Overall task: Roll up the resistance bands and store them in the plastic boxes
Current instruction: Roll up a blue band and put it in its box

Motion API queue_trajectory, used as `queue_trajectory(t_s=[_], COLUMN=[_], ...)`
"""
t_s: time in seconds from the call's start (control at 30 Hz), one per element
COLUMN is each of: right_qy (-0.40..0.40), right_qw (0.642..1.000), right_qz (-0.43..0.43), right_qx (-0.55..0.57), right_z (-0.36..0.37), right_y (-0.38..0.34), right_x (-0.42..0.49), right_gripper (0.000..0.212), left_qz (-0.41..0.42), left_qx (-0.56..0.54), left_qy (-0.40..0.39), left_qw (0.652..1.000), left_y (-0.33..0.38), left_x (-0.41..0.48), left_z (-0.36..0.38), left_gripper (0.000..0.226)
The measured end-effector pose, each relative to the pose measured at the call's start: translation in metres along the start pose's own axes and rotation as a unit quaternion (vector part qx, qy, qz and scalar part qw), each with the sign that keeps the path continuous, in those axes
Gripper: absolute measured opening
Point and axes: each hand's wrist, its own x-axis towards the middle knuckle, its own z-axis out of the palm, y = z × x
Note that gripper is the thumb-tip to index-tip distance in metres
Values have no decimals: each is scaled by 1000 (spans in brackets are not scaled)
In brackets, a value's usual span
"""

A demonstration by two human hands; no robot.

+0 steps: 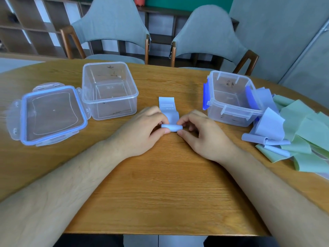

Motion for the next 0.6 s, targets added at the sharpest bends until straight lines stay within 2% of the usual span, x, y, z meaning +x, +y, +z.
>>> queue_trajectory(t_s=[0.27, 0.4, 0.6], right_qy=[-41, -37, -9], right_qw=[999, 999, 999], right_qz=[-9, -10, -32], right_qx=[24, 33, 29], right_z=[-8, -7, -5], right_y=[-3, -3, -4], right_x=[-9, -7, -7], right_gripper=[7, 3, 20], left_qz=[36, 35, 17], left_qx=[-30, -24, -3], left_qy=[-3, -5, 15], left_qw=[999, 999, 1000], left_y=[12, 11, 3], left_x=[-12, -10, -5], left_z=[-6, -7, -2], left_gripper=[8, 13, 15])
